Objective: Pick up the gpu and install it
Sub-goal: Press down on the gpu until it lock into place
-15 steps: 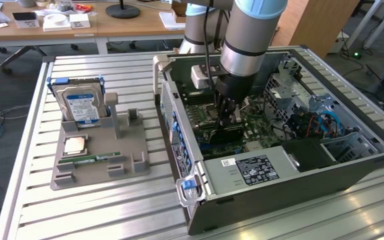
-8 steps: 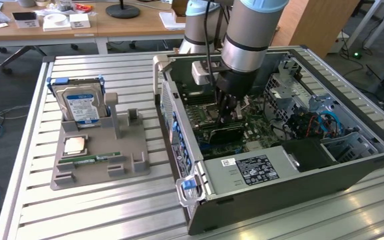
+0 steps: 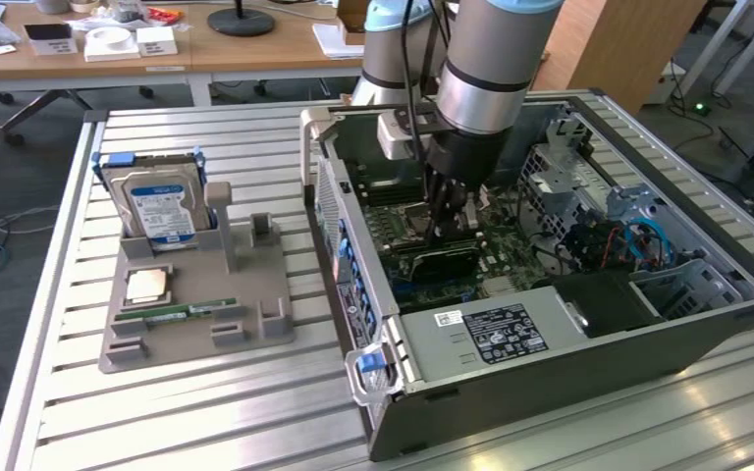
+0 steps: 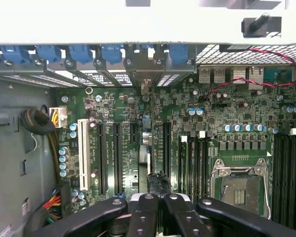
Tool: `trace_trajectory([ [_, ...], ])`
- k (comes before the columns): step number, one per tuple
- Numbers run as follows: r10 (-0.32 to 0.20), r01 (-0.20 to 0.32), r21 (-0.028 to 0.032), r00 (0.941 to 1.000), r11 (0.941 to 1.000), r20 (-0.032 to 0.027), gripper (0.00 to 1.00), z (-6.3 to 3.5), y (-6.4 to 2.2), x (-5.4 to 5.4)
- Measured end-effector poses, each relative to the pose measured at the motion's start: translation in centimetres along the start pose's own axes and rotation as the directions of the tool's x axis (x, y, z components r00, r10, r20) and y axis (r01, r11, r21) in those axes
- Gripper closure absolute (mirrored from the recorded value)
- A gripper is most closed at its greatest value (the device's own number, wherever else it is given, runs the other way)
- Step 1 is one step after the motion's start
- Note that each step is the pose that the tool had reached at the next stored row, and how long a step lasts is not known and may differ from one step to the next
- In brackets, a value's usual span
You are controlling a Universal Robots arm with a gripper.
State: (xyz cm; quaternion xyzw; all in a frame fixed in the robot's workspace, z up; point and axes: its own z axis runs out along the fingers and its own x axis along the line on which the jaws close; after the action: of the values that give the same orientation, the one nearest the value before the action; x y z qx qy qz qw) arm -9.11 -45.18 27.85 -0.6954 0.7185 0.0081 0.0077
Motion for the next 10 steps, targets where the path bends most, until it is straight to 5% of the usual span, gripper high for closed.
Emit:
trace_trajectory([
  [10, 0.000, 0.000, 0.0000, 1.0000, 1.0000, 0.0000, 0.89, -0.57, 0.00, -0.02],
])
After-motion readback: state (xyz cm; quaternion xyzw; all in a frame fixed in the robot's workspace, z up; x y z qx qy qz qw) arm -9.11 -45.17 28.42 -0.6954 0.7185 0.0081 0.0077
